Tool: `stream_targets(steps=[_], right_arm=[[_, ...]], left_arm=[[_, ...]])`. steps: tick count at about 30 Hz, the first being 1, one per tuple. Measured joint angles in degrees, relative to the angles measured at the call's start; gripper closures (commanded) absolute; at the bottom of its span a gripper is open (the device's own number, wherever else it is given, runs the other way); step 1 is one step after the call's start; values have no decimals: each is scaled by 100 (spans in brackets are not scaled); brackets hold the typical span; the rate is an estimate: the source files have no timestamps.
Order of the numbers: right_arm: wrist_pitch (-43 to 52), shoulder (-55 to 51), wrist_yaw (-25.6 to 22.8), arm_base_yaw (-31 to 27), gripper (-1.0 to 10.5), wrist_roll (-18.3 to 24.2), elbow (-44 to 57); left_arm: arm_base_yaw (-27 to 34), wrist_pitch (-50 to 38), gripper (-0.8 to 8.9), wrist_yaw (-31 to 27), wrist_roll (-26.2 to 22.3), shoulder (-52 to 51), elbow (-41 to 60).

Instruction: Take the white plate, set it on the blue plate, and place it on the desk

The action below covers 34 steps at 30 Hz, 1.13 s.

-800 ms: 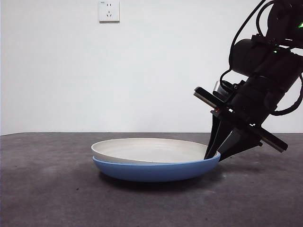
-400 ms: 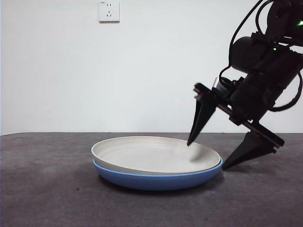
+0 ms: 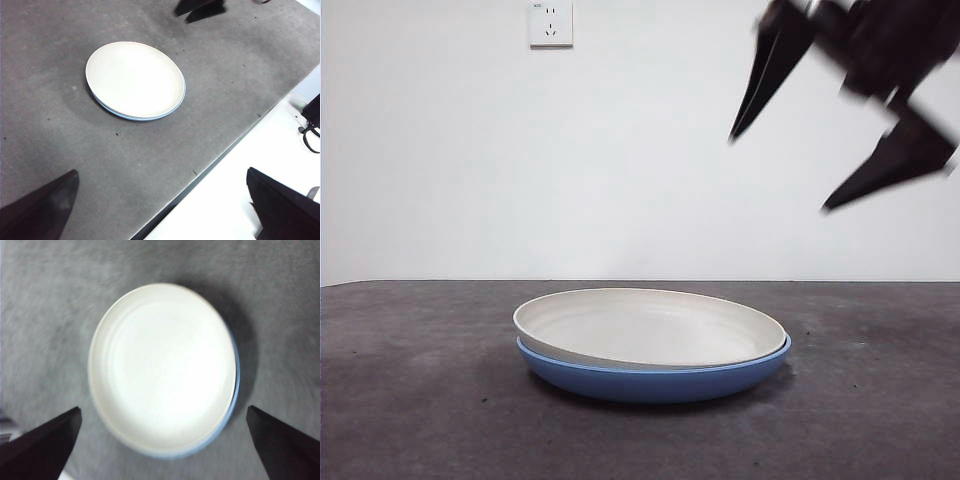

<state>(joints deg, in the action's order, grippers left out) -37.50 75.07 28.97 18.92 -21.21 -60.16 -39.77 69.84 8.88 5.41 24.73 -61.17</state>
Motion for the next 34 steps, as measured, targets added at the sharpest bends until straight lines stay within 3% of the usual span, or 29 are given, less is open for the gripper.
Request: stream_targets(steps=[8, 17, 23, 30, 32, 33, 34], right_arm=[[-1513, -2358, -621, 234, 317, 396, 0], [-2765, -4509, -804, 247, 317, 656, 0], [-3563, -5141, -944, 247, 317, 935, -2], [-3613, -5366, -949, 251, 317, 1012, -2], [-3613, -5366, -949, 251, 333, 1027, 0], [-3613, -5366, -949, 251, 402, 1029, 0], [-3613, -5366, -949, 251, 565, 1029, 0]], left_arm=[[0, 15, 250, -2, 0, 0, 0], [0, 9, 250, -2, 0, 0, 0], [0, 4, 250, -2, 2, 0, 0], [0, 4, 263, -2, 4, 0, 0], [0, 4, 341, -2, 2, 0, 0], [0, 4, 416, -2, 2, 0, 0], [0, 4, 549, 0, 2, 0, 0]])
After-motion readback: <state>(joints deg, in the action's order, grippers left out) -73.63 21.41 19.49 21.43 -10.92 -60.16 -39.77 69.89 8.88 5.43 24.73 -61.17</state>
